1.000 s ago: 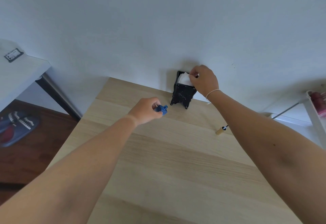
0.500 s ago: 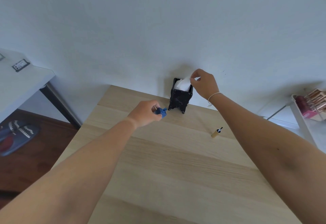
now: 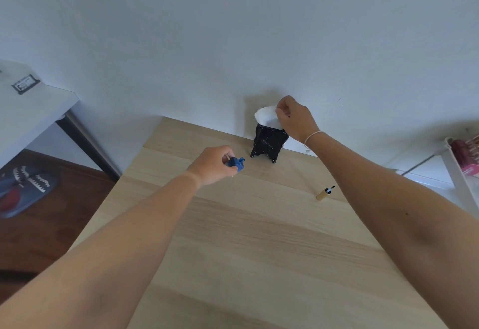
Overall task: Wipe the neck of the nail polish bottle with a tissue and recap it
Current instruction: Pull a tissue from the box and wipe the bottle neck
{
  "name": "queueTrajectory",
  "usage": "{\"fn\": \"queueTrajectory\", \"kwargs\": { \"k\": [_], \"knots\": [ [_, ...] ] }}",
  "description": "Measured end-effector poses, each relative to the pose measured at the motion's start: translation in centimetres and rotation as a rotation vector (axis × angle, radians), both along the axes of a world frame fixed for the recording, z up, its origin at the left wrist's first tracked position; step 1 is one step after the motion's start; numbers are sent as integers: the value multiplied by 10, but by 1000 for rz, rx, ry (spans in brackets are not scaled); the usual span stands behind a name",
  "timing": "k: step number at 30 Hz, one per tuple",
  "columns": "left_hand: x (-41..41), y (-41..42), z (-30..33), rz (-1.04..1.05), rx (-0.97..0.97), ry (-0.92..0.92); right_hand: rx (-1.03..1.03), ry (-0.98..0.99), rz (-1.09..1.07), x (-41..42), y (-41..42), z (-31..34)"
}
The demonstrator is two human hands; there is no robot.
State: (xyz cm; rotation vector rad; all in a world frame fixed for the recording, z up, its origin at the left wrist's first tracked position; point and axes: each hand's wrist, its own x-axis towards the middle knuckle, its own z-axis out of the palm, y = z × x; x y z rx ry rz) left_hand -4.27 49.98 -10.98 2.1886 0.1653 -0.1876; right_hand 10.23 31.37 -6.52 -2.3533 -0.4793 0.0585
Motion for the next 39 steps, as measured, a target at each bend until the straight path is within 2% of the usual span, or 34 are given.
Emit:
{"fn": "queueTrajectory", "kwargs": {
  "k": [5, 11, 25, 32, 39],
  "knots": [
    [3, 3, -8, 0, 4, 11, -58, 5, 17, 4, 3, -6],
    [4, 4, -13, -8, 8, 9, -100, -41, -88, 8, 9, -10],
    [1, -1, -6, -15, 9, 3, 26, -13, -124, 8, -12, 24],
    [-2, -5, -3, -15, -5, 3, -125, 17, -73, 4, -13, 14],
    [-1, 0, -9, 4, -3, 18, -125, 58, -54, -2, -7, 2]
  ]
}}
